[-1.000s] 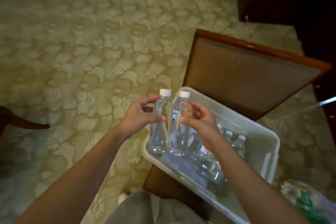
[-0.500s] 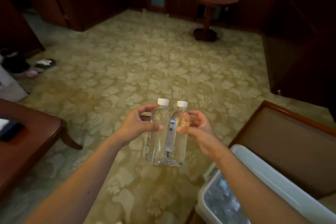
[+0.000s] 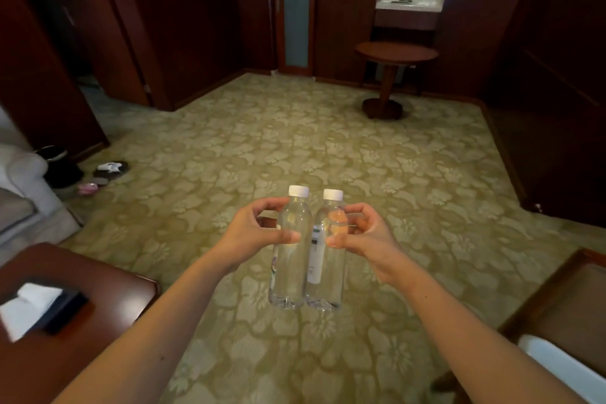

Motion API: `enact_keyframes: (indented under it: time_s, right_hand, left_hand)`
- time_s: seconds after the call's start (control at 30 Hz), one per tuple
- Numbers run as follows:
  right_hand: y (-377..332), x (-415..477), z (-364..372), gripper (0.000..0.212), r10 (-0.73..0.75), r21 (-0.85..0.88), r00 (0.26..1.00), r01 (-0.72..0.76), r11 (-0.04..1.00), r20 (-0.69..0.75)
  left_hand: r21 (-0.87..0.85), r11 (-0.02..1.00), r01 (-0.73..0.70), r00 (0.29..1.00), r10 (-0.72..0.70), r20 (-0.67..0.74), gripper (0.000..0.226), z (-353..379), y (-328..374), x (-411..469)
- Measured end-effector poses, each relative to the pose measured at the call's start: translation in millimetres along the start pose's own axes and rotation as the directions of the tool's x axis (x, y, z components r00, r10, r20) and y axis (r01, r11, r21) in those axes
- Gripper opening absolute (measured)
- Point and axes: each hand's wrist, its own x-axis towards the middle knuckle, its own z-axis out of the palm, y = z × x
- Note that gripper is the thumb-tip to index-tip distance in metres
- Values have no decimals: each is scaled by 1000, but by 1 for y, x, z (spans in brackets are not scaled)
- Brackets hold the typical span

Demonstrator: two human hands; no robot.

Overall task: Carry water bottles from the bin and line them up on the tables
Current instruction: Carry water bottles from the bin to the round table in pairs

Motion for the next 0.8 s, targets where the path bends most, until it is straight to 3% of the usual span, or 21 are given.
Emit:
enact_keyframes:
  time_s: [0.33,0.8]
  right_hand:
    - [-15,101,-34,59,-16,-56,997,12,998,-69]
    - [-84,362,-181,60,-95,-85,988,85,993,-120]
  left_hand:
    - [-10,1000,-19,998,20,66,62,5,-4,123]
    - [18,996,-91,994,90,61,67,74,38,431]
